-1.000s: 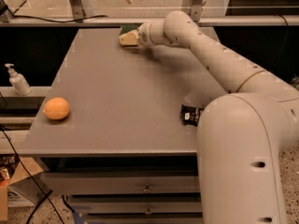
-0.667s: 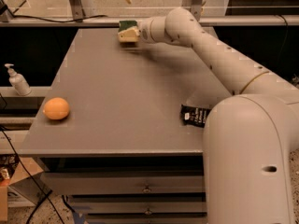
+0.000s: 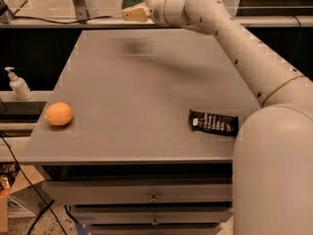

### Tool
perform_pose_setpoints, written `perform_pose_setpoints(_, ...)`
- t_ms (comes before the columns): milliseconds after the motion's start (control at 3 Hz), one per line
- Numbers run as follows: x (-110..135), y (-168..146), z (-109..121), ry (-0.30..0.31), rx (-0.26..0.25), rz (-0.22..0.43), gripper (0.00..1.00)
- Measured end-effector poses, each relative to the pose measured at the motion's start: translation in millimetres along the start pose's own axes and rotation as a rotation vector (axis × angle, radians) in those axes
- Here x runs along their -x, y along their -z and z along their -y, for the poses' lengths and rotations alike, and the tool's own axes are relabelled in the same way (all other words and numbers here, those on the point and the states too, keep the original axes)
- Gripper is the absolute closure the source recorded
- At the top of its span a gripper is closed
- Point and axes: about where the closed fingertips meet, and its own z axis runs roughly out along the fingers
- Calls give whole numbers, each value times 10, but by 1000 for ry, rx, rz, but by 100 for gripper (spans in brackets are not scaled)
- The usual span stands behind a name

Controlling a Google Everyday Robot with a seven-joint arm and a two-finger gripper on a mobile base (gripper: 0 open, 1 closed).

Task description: Pick sponge

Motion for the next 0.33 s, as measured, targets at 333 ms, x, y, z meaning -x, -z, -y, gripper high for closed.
perform_pose_setpoints(333, 37, -31, -46, 26, 9, 9, 100)
